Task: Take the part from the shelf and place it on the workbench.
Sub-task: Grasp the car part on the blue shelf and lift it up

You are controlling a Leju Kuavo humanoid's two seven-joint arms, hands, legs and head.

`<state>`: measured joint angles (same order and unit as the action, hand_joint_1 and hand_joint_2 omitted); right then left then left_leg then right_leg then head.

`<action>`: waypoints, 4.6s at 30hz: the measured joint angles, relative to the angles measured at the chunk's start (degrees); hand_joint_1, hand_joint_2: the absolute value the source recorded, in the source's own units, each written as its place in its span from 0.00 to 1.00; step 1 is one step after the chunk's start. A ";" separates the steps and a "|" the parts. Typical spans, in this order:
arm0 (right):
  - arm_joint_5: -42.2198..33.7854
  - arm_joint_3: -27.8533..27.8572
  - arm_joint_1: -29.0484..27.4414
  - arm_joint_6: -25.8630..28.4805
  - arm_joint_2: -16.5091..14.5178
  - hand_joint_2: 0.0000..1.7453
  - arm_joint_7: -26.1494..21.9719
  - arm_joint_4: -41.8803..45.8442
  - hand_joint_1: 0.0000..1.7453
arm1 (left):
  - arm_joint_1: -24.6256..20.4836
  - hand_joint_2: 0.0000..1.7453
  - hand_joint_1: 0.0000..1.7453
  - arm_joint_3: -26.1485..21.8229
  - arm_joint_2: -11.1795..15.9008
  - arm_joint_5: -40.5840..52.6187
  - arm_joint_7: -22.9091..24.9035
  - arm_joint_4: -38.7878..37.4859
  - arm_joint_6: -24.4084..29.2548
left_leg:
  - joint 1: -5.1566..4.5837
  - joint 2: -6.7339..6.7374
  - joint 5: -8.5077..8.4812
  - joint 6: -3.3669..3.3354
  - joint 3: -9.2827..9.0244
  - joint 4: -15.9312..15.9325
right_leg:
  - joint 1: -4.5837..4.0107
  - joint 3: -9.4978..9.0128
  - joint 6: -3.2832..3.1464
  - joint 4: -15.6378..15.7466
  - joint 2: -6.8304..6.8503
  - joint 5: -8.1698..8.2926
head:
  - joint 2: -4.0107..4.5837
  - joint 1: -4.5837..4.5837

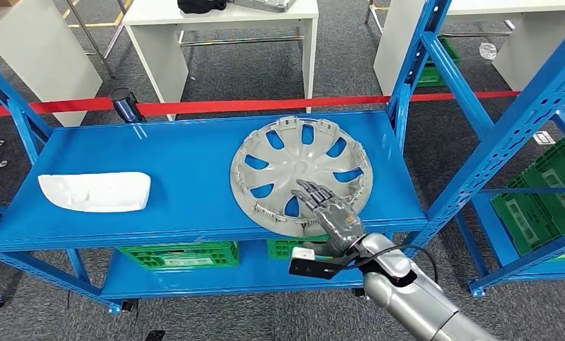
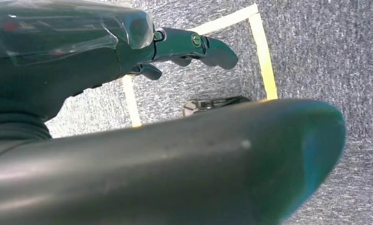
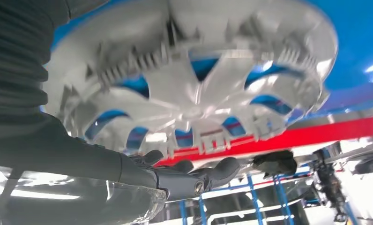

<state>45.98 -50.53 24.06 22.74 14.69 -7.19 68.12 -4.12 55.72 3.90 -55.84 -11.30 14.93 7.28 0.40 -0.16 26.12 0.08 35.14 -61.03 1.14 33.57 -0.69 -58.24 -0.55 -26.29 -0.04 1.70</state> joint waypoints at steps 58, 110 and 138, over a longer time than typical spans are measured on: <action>1.43 -0.31 6.71 -4.14 0.54 1.00 1.71 -9.15 0.00 | 0.22 0.00 0.00 -0.64 -0.03 -0.31 0.50 -0.22 1.45 | 0.31 0.10 4.97 1.00 5.45 -11.38 | 0.27 0.38 0.05 -0.12 0.29 0.34 | 0.00 0.35; -3.94 -1.63 9.39 -11.61 4.29 1.00 0.52 -4.67 0.00 | -0.80 0.00 0.00 -1.21 0.88 0.55 1.81 0.09 -0.51 | -0.64 -0.02 -1.01 -0.77 -1.32 3.56 | -0.10 0.92 1.25 -0.01 0.35 0.54 | 0.00 0.09; -3.31 -10.55 10.06 -14.64 8.00 1.00 0.85 -6.48 0.00 | -1.35 0.00 0.00 -1.47 2.07 1.19 2.05 0.93 -0.68 | -0.46 -0.02 -1.50 -1.34 -1.49 4.05 | 0.30 1.76 2.52 -2.21 0.40 -0.22 | 0.00 0.02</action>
<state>42.68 -61.08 34.12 8.10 22.69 -6.34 61.64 -5.46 54.25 5.97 -54.65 -9.25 15.86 6.60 -0.06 -0.17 24.62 -1.26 33.65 -56.99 1.44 35.33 1.83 -60.45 -0.15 -26.51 -0.04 1.72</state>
